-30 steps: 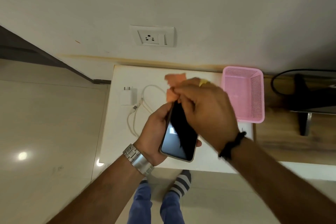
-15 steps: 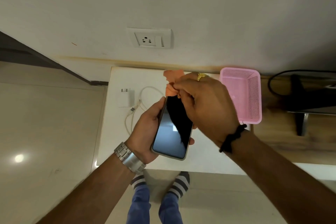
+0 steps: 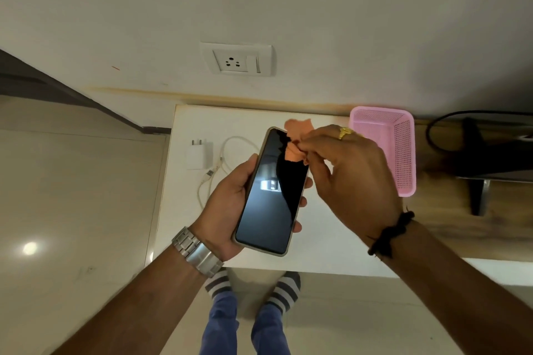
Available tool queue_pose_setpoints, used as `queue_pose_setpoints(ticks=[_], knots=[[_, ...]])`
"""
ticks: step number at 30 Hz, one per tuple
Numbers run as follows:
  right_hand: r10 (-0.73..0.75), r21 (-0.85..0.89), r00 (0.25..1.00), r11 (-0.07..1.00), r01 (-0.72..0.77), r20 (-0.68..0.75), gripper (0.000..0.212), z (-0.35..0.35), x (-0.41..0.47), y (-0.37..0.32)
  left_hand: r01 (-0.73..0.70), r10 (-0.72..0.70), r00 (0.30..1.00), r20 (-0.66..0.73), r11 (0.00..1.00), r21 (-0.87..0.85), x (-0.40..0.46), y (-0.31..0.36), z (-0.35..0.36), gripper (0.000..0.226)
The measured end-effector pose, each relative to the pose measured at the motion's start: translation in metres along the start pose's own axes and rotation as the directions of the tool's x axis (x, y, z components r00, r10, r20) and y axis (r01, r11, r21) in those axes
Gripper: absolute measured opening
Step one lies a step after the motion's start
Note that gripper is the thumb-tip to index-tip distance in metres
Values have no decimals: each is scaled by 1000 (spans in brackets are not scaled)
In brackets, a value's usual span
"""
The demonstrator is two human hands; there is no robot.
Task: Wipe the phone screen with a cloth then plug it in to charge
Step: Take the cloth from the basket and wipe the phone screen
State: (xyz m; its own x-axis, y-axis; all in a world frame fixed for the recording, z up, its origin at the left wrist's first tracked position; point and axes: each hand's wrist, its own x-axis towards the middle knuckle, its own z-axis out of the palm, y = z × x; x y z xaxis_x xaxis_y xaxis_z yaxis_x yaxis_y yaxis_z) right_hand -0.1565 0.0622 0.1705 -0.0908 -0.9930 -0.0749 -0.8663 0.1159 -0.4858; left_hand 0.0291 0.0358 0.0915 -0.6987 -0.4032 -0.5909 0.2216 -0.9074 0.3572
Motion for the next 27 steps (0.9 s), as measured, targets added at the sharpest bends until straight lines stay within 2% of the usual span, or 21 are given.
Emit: queue_pose_setpoints(ticks=[3, 5, 7, 8, 10, 12, 14, 15, 17, 18, 19, 21, 23, 24, 25, 27], knots=[[-40, 27, 998, 999, 42, -50, 17, 12, -8, -13, 6, -8, 999, -38, 998, -69, 5, 1, 4, 51], [-96, 51, 993, 994, 93, 64, 18, 23, -29, -29, 6, -16, 997, -80, 992, -124, 7, 6, 5, 53], [-154, 86, 966, 987, 138, 210, 17, 28, -50, -41, 7, -13, 998, -66, 995, -98, 7, 9, 3, 61], [-186, 87, 955, 982, 170, 230, 18, 27, -50, -37, 4, -7, 999, -51, 997, -71, 7, 7, 2, 59], [-143, 49, 977, 989, 137, 156, 16, 19, -29, -26, 14, -17, 999, -43, 997, -81, 9, 0, 2, 48], [-39, 27, 998, 999, 40, -40, 21, 9, 3, -15, 1, -5, 998, -67, 998, -57, 11, -2, 4, 46], [-10, 36, 998, 999, 13, -69, 25, 5, 10, -20, 12, -18, 995, -100, 998, -58, 14, 1, 9, 48], [-54, 40, 999, 998, 54, -7, 28, 10, 0, -26, 18, -27, 993, -113, 997, -81, 15, 5, 11, 50], [-132, 68, 961, 991, 119, 243, 31, 21, -33, -46, 12, -22, 992, -125, 996, -86, 14, 10, 9, 57], [-145, 86, 936, 989, 124, 320, 33, 21, -43, -50, 9, -16, 993, -115, 998, -66, 13, 10, 9, 58], [-146, 93, 931, 988, 121, 335, 36, 20, -42, -47, 21, -29, 993, -112, 998, -67, 11, 9, 9, 60], [-101, 57, 972, 994, 90, 212, 34, 16, -16, -34, 23, -30, 993, -117, 998, -61, 12, 4, 10, 48], [-54, 69, 997, 996, 57, -50, 25, 9, 11, -24, 5, -7, 997, -70, 1000, -28, 12, 2, 11, 36], [-43, 87, 993, 995, 52, -106, 22, 9, 14, -25, 6, -8, 998, -66, 999, -35, 12, 2, 13, 34], [-54, 95, 994, 993, 63, -90, 22, 13, 8, -27, 11, -15, 996, -88, 998, -56, 12, 4, 14, 34], [-114, 113, 990, 988, 104, 83, 23, 27, -22, -40, 1, -14, 991, -133, 995, -97, 12, 7, 9, 51]])
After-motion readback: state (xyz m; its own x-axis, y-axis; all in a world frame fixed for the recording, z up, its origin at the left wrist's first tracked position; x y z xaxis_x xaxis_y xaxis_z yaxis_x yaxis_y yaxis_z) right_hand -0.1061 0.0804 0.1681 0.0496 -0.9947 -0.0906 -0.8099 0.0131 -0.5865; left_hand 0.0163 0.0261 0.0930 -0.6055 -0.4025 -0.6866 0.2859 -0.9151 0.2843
